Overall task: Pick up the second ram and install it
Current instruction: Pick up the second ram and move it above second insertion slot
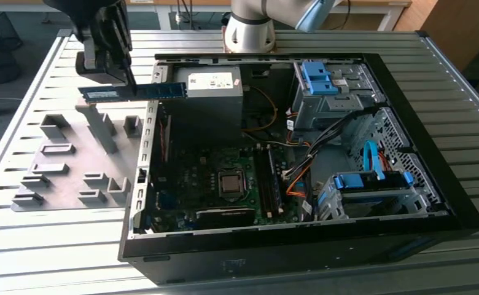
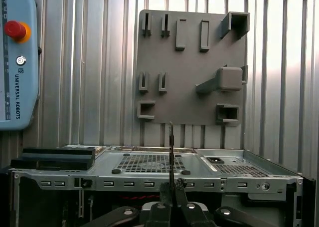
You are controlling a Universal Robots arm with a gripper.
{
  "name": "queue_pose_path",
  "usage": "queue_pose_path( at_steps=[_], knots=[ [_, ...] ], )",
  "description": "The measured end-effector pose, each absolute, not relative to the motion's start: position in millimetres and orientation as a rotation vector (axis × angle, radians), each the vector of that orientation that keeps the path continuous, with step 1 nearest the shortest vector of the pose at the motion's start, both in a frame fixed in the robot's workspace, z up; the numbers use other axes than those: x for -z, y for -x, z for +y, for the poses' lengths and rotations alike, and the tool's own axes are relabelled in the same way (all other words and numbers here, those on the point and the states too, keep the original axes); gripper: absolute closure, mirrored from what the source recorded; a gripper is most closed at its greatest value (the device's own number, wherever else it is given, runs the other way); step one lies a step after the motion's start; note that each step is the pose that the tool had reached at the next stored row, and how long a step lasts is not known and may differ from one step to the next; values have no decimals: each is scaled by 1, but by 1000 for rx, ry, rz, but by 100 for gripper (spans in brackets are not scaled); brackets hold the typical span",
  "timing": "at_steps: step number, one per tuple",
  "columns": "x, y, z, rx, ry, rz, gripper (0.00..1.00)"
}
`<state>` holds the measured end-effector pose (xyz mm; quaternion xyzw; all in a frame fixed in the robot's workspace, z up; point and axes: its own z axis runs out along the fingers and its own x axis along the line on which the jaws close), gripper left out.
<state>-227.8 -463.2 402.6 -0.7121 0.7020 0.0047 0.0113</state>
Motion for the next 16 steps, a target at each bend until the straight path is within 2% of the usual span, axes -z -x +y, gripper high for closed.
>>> queue_pose_path(
  at_steps=[16],
  knots=[
    [-403,215,-463,-15,2221,2190,86]
  ],
)
